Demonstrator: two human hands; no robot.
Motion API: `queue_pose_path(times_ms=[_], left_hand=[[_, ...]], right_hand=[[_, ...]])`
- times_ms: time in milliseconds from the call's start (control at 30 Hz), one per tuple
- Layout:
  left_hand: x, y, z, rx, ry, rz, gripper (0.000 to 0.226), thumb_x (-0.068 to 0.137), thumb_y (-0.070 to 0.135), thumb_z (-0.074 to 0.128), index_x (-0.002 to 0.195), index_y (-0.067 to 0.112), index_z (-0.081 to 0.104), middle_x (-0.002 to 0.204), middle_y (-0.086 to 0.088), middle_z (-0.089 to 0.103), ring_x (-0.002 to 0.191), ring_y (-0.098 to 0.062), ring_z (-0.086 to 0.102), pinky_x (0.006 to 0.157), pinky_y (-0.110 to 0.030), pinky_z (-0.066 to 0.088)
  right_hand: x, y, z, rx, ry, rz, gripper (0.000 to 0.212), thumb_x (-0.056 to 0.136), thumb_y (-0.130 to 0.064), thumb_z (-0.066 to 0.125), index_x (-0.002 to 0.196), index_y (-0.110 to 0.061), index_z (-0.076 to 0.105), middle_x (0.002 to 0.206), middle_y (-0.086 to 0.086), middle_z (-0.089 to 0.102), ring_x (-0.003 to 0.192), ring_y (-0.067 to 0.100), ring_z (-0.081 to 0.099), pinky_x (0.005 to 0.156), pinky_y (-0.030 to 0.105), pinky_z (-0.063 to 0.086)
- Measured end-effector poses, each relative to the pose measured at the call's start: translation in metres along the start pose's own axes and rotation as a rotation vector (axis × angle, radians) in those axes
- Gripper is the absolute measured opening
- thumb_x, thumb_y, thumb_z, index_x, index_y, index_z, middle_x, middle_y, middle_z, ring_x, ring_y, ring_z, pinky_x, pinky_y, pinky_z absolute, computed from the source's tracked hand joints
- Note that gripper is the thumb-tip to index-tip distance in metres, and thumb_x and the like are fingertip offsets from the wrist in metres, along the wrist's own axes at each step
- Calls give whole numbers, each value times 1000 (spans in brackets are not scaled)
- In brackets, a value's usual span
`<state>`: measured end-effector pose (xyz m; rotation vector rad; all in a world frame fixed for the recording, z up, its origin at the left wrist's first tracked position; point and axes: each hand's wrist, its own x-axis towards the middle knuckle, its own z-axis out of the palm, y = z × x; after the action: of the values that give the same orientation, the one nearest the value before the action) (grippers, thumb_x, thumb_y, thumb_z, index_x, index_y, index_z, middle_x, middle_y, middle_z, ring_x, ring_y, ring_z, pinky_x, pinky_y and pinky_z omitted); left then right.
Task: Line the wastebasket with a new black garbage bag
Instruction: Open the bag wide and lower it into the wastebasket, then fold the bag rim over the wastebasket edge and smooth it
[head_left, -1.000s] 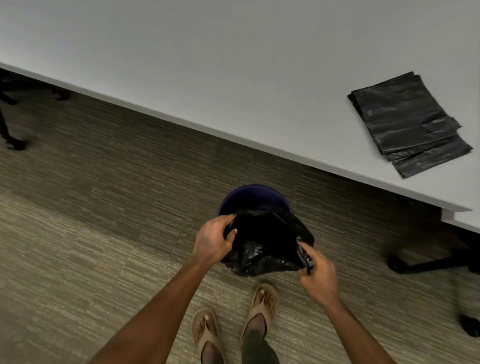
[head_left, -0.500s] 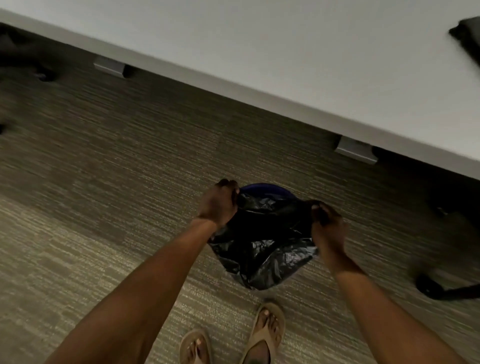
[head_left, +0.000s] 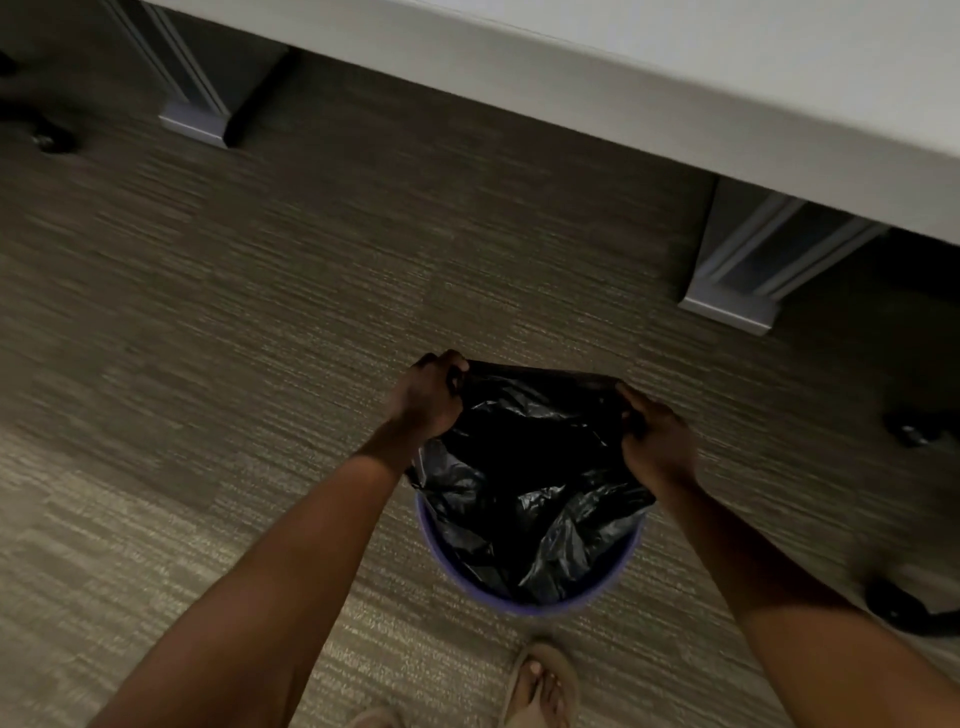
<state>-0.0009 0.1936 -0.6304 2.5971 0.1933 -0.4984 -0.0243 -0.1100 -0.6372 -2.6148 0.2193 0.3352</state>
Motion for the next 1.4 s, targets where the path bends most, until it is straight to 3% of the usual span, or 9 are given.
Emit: queue_pose_path(times_ms=[167, 333, 500, 700, 867, 1000, 1167, 1300, 1400], left_hand=[[11, -3, 10, -35, -34, -57, 40, 100, 17, 50, 137, 26, 62, 134, -18, 64, 115, -42, 64, 90, -43, 55], [11, -25, 28, -437, -221, -384, 39, 100, 44, 55, 117, 16, 76, 125, -16, 73, 114, -35, 68, 102, -42, 54], [-21, -47, 34, -1175, -257, -565, 39, 89, 54, 69, 116, 26, 76, 128, -12, 71, 119, -38, 66, 111, -57, 49], [-72, -56, 64, -1494, -299, -467, 56, 106, 54, 43, 142, 16, 63, 146, -13, 64, 136, -36, 59, 117, -53, 42], [-89, -36, 57, -1249, -223, -428, 65, 106, 61, 16, 135, 27, 64, 125, 2, 73, 126, -25, 65, 98, -36, 56], [-94, -39, 58, -1019, -212, -378, 75, 105, 62, 7, 151, 24, 52, 150, -9, 58, 142, -31, 52, 110, -34, 44], [-95, -65, 69, -838, -226, -347, 67, 107, 61, 18, 134, 22, 66, 137, -8, 64, 131, -26, 57, 107, -37, 44], [-93, -78, 75, -650, 207, -554, 67, 110, 51, 23, 131, 4, 66, 129, -23, 69, 120, -41, 65, 99, -45, 54], [-129, -53, 59, -455, 502, -148, 44, 107, 42, 45, 128, 11, 67, 122, -14, 68, 109, -30, 65, 88, -36, 53]], right_hand=[[12, 3, 12, -153, -98, 2, 55, 104, -23, 42, 156, -41, 34, 126, 19, 59, 100, 39, 65, 77, 35, 45], [19, 9, 21, -134, -245, 145, 39, 107, -31, 38, 141, -28, 57, 135, 19, 59, 117, 41, 61, 95, 41, 47], [19, 27, 23, 390, -311, 447, 25, 100, -35, 54, 92, -21, 73, 119, 18, 72, 104, 33, 68, 90, 45, 52], [-25, 23, 15, 818, -215, 554, 42, 103, -52, 46, 102, -18, 71, 89, -2, 74, 82, 16, 71, 72, 28, 57], [-49, 32, 35, 1022, -217, 605, 72, 91, -76, 45, 120, -16, 72, 127, 13, 71, 110, 29, 70, 96, 46, 56], [-64, 32, 38, 777, -163, 627, 82, 94, -77, 18, 133, -23, 65, 137, 15, 64, 127, 38, 58, 110, 56, 45], [-71, 50, 46, 683, -101, 589, 78, 97, -74, 21, 133, -18, 62, 130, 16, 67, 124, 39, 60, 106, 50, 48], [-80, 47, 36, 479, 241, 440, 82, 98, -73, 17, 122, -8, 62, 118, 23, 66, 109, 42, 62, 92, 45, 49], [-107, 28, 14, 227, 475, 33, 60, 98, -58, 50, 125, -6, 60, 124, 16, 61, 115, 33, 55, 89, 33, 41]])
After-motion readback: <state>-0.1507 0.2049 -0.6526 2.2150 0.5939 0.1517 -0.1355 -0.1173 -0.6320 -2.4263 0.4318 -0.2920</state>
